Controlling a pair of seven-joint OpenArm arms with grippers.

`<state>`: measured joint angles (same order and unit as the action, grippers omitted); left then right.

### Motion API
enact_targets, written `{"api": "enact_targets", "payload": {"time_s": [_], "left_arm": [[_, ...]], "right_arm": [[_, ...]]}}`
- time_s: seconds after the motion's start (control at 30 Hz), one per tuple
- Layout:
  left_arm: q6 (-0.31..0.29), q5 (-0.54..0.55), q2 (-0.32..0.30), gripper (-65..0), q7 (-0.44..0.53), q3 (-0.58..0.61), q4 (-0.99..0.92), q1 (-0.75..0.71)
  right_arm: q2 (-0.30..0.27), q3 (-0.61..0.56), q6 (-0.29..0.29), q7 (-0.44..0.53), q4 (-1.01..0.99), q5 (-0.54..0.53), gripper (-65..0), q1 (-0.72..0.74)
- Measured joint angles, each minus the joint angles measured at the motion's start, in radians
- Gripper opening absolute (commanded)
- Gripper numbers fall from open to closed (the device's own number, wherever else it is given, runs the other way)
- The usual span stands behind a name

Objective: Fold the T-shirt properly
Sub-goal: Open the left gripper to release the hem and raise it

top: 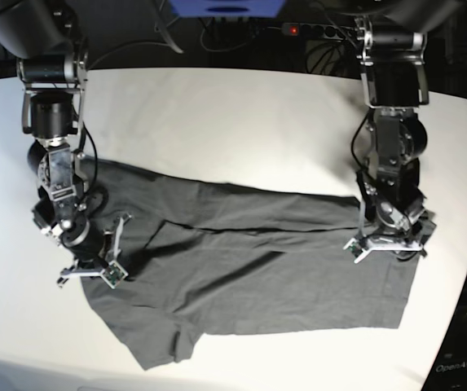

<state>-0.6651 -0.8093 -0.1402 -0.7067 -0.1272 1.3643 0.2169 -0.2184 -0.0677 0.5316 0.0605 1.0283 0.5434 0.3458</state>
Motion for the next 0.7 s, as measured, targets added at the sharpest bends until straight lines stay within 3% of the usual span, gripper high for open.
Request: {"api": "enact_targets", "payload": {"time_s": [0.23,0.7], "left_arm": [[-0.008,-0.118,0.01,-43.6,0.114,0.003,-0.003,0.002],[-0.049,-0.185,-0.015,-43.6,0.247,0.004,-0.004,-0.05]], "right_arm": [[0.0,0.0,0.0,0.0,0.0,0.0,-64.7,0.0],[0.0,0.0,0.0,0.0,0.0,0.0,-64.7,0.0]]}}
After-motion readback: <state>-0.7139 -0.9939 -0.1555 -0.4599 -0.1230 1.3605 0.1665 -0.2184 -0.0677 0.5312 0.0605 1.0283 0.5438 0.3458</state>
